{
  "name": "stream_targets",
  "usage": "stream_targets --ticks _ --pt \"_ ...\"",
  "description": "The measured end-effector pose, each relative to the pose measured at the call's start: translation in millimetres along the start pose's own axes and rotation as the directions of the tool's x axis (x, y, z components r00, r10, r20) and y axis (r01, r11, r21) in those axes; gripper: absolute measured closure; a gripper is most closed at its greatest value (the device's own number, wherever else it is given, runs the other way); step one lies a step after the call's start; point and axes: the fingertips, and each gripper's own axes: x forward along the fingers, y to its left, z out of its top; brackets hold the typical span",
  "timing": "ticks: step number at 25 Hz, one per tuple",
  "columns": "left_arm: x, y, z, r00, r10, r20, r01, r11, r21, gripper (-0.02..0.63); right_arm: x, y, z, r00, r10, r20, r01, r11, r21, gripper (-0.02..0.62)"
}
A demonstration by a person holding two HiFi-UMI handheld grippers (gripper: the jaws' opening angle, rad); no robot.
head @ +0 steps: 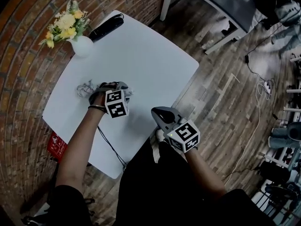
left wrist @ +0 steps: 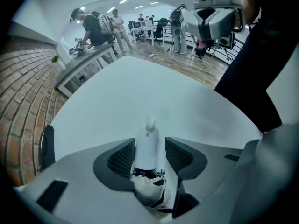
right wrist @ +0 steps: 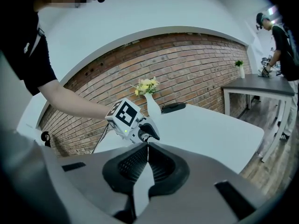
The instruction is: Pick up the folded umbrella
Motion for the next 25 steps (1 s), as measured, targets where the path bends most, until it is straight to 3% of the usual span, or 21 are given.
stream_targets --ticks 6,14,21,25 --pt "9.1 6.2 -10.8 0.993 -0.073 -0.089 0.079 0.995 0.064 0.403 0.9 -4.2 -4.4 1.000 -0.012 -0.010 0.012 1.000 0.014 0.572" --pt "11.2 2.5 -9.8 0.985 -0.149 -0.081 0.155 0.986 0.066 0.423 3.2 -8.4 -5.0 1.000 -0.019 -0.002 0.019 0.999 0.036 0.572" --pt "10.8 2.2 -8.4 0.985 -0.163 -0.064 0.168 0.983 0.078 0.436 8.8 -7.7 -4.0 1.000 -0.013 0.000 0.013 0.999 0.041 0.572" --pt "2.1 6.1 -6.8 0.992 -0.123 -0.033 0.125 0.989 0.078 0.437 8.4 -8.7 -2.1 1.000 -0.012 0.004 0.012 0.999 0.036 0.572"
